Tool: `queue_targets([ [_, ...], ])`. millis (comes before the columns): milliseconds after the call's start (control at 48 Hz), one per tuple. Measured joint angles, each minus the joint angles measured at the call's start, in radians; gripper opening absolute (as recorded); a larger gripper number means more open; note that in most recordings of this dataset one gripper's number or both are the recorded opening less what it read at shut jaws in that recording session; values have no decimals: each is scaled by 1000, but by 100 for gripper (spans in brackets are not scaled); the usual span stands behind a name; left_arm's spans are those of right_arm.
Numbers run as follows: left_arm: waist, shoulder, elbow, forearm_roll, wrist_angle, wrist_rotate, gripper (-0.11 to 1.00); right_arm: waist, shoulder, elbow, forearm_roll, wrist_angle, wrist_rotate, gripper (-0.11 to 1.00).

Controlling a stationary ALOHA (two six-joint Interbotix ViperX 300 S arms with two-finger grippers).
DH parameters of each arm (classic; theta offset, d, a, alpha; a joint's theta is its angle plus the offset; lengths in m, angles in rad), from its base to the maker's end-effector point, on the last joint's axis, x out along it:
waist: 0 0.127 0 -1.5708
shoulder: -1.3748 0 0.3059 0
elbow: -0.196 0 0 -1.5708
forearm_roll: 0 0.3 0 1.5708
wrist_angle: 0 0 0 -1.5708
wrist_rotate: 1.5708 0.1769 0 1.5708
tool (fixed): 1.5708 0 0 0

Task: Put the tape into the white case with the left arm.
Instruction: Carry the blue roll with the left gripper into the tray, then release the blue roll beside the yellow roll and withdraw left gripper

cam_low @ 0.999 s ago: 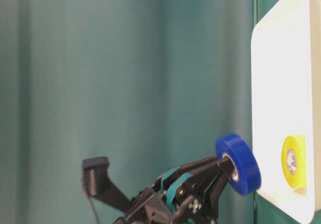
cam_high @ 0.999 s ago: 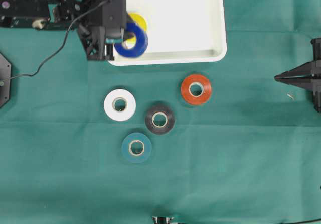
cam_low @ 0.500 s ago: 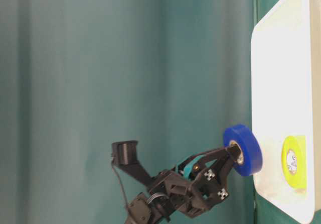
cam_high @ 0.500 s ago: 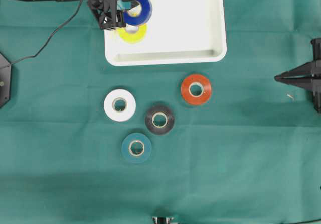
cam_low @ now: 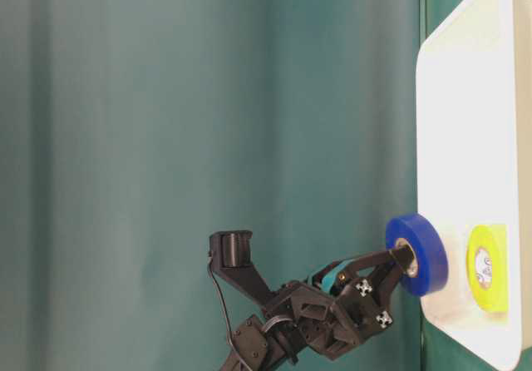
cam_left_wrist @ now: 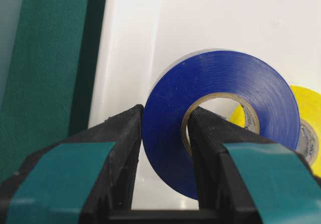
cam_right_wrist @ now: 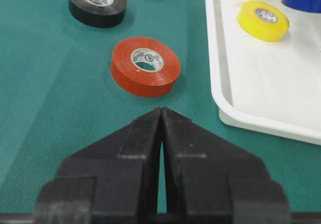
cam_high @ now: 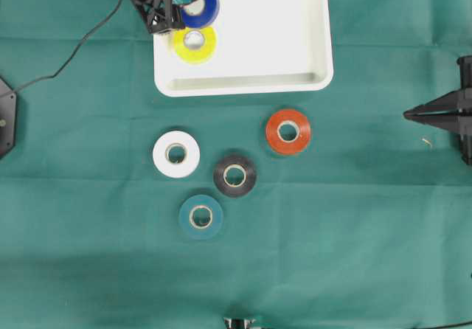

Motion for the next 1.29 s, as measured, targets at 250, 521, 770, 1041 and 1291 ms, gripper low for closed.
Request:
queue_targets([
  [250,2,0,5,0,0,-5,38,0,0,0,0,2,-2,-9],
  [521,2,-6,44,0,0,-6,83,0,-2,0,0,0,0,-9],
  [770,2,-64,78,0,3,-6,83,0,-2,0,0,0,0,-9],
  [1041,-49,-121,107,-2,8,-11,82,0,-2,0,0,0,0,-9],
  [1291,-160,-175,135,-3,25,-14,82,0,-2,0,0,0,0,-9],
])
